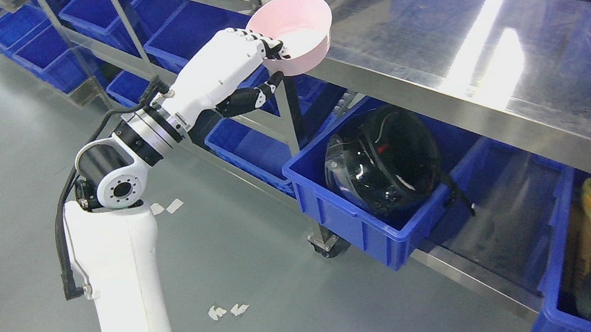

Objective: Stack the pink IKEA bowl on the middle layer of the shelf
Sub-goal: 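Hold the pink bowl raised in the left hand while driving to the rack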

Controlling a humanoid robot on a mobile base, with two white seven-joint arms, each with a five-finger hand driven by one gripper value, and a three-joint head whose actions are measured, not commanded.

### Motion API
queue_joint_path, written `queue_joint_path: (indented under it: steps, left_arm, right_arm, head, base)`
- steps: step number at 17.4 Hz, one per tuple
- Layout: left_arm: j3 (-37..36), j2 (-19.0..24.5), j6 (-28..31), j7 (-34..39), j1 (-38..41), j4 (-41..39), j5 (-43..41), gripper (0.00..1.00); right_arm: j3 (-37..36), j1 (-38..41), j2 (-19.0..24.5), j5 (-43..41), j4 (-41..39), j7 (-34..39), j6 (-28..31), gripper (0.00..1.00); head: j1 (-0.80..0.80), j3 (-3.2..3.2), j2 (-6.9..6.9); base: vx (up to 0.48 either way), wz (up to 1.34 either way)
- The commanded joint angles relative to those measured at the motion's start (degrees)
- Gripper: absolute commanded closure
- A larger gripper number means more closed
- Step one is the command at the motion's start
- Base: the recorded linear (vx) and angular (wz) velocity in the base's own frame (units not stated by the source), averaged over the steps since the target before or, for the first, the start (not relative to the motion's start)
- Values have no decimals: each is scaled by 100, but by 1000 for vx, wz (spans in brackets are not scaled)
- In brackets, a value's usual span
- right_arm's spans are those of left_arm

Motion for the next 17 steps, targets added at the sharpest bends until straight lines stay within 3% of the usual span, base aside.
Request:
queue_joint_path:
  steps: [1,17]
  left_arm:
    - [47,100,22,8,-14,-21,0,96]
    - [21,100,48,35,-5,-12,0,96]
  right_arm:
    - [1,131,-100,1,-100,0,2,0]
    - [1,131,-100,1,-100,0,2,0]
  head:
    - [0,0,0]
    - [0,0,1]
  base:
    - [94,591]
    - [194,828]
